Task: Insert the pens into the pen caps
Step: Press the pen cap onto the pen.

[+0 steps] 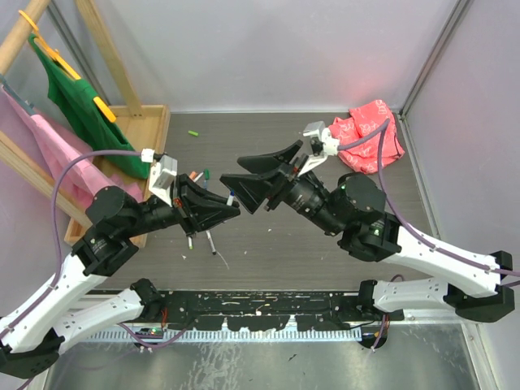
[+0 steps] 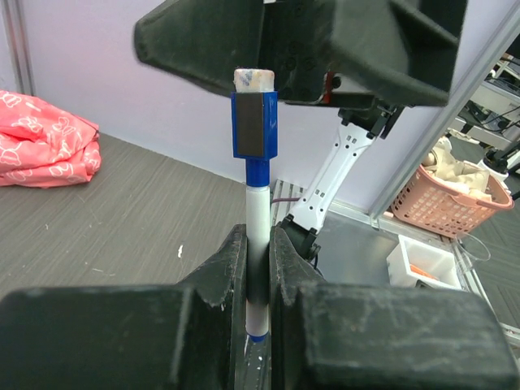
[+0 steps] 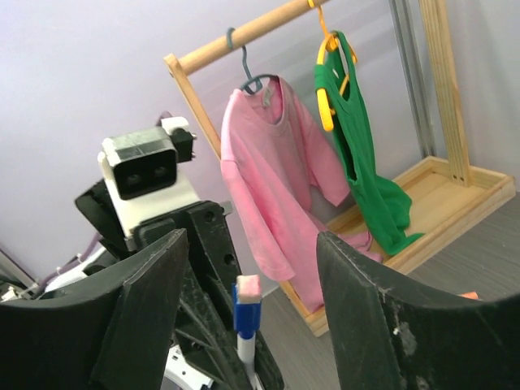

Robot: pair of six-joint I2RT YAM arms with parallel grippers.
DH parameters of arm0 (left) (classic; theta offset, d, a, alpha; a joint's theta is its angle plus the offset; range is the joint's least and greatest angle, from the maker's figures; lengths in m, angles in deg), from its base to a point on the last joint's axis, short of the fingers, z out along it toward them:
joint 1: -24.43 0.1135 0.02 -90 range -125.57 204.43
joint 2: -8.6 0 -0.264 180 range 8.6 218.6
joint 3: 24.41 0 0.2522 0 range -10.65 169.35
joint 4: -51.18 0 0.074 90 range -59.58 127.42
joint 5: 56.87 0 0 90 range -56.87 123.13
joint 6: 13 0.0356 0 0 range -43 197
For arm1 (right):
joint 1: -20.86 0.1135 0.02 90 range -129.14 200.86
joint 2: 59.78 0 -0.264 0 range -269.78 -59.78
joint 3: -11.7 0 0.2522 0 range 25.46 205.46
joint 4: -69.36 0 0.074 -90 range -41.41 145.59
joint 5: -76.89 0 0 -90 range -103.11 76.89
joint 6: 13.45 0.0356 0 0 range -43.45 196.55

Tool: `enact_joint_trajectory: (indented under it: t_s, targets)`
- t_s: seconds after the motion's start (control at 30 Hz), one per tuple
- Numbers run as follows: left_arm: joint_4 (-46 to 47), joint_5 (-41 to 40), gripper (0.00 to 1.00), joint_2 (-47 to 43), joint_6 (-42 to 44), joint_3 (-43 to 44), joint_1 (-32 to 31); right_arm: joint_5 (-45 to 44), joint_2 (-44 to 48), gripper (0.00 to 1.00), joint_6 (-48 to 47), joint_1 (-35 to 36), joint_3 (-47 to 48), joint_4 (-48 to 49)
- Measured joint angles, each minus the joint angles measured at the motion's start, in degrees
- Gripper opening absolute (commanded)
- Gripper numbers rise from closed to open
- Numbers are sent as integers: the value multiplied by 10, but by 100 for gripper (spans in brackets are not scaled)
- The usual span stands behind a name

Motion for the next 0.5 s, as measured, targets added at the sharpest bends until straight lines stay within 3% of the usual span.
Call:
enact_joint_trajectory:
  t_s: [0.5]
  targets:
    - [0, 2, 0, -3, 0, -1, 0, -2, -25, 42, 14, 0, 5, -30]
